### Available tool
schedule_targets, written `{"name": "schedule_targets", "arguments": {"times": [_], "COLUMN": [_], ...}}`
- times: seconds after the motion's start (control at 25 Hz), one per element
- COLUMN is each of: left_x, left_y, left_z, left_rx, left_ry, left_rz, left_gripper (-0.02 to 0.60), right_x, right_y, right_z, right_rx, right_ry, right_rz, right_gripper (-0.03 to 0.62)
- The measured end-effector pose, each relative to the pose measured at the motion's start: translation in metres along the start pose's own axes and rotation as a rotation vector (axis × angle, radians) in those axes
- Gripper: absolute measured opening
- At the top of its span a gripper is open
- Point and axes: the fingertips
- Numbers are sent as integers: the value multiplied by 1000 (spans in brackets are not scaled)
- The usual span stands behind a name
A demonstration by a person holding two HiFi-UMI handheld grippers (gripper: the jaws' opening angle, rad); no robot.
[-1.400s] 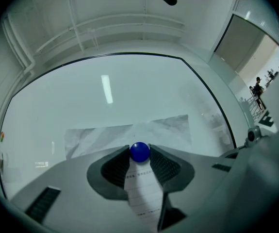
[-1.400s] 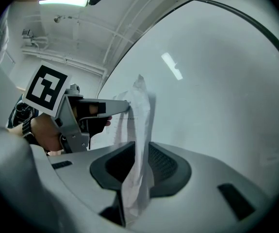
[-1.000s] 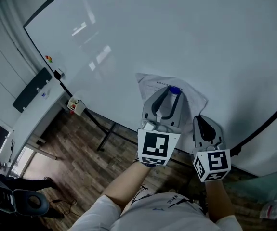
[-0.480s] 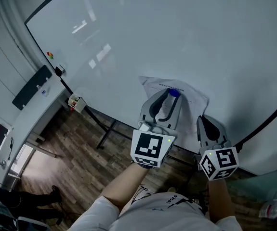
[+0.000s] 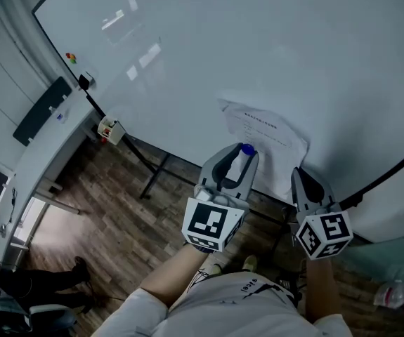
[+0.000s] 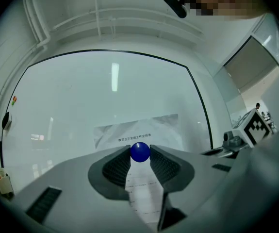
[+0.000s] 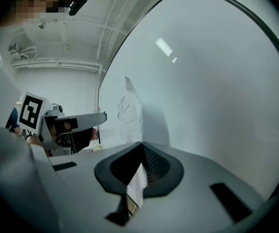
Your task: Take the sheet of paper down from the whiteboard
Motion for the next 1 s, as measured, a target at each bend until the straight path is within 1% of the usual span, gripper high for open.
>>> {"name": "schedule_targets", "arguments": {"times": [0.36,0.6,0.8,1.0], "left_x": [38,56,67,67], "left_y": [-34,-44,-49,-46], "left_z": [3,3,5,7], "left_rx": [63,80,97,106], "left_ry": [-31,-54,-61,-63], "left_rz": [60,80,95,93], "left_gripper": [124,124,124,124], "right_x": [15,24,28,27], "right_y": [-25,-36,-37,-31], "right_z": [32,48,58,58], "right_rx": [-5,-18,-12,-6], "right_ry": [-11,-21,-28,-29], "right_rz": [43,54,58,61], "right_gripper": [15,14,14,14]}}
Point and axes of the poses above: the fingertips, and each gripper's own axes: x backward along the fingers, z to its left, y out of its top, and after that the axes turned 6 degrees about x, right-handed
